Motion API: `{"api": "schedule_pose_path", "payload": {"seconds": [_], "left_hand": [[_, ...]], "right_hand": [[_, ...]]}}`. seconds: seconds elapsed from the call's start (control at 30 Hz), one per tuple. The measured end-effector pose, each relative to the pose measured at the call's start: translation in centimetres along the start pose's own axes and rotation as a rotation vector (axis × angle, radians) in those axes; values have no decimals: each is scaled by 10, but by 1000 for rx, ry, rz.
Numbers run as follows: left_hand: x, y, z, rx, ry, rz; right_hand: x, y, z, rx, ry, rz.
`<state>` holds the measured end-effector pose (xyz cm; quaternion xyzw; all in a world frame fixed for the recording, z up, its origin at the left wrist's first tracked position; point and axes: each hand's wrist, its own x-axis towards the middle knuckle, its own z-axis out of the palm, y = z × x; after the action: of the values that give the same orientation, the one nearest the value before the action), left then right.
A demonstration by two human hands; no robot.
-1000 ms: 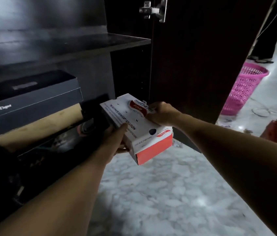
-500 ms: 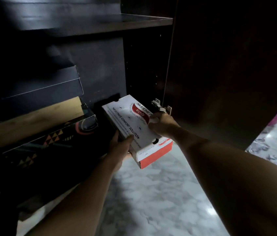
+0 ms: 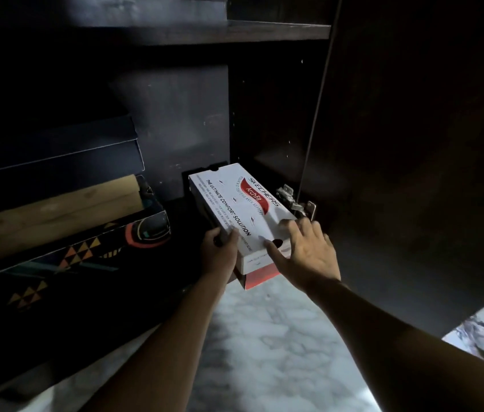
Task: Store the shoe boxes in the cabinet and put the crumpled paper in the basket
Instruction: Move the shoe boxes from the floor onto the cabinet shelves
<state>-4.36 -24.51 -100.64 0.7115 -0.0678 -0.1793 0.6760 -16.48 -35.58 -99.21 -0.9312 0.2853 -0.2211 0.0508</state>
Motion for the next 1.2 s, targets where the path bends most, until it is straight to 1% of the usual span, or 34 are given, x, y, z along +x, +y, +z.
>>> {"api": "schedule_pose_path", "payload": {"seconds": [0.03, 0.1, 0.2, 0.23, 0.27, 0.3, 0.37, 0.43, 0.47, 0.57, 0.63, 0.73, 0.83, 0.93, 1.07, 1.13, 1.2], "left_hand": [[-2, -1, 1, 65, -14, 31], [-3, -6, 2, 175, -71, 74], [0, -13, 4, 162, -207, 120], [3, -15, 6, 155, -212, 136], [5, -14, 7, 154, -200, 148], [5, -11, 9, 136, -179, 172], [8, -8, 12, 69, -125, 157], [12, -7, 12, 26, -80, 123], [13, -6, 12, 17, -84, 122], [20, -11, 8, 65, -138, 156], [25, -12, 4, 101, -109, 172], [32, -17, 1, 97, -65, 93], [33, -19, 2, 72, -67, 71], [29, -12, 6, 48, -67, 50], [18, 0, 10, 111, -112, 104], [10, 10, 11, 118, -143, 130], [0, 21, 10, 111, -165, 119]], "right_hand": [[3, 0, 3, 31, -20, 18], [8, -2, 9, 102, 4, 77], [13, -8, 17, 144, 136, 203], [15, -11, 19, 158, 170, 250], [17, -13, 21, 208, 164, 296], [19, -16, 23, 298, 133, 340], [24, -21, 29, 470, 67, 381], [26, -26, 33, 542, 57, 363], [26, -29, 36, 559, 46, 348], [27, -33, 43, 537, -36, 314], [28, -35, 45, 540, -86, 308], [28, -38, 45, 563, -122, 298], [26, -34, 41, 572, -158, 272], [26, -28, 32, 572, -230, 263], [24, -22, 17, 502, -282, 262], [21, -21, 3, 465, -275, 268], [16, -21, -16, 442, -260, 270]]}}
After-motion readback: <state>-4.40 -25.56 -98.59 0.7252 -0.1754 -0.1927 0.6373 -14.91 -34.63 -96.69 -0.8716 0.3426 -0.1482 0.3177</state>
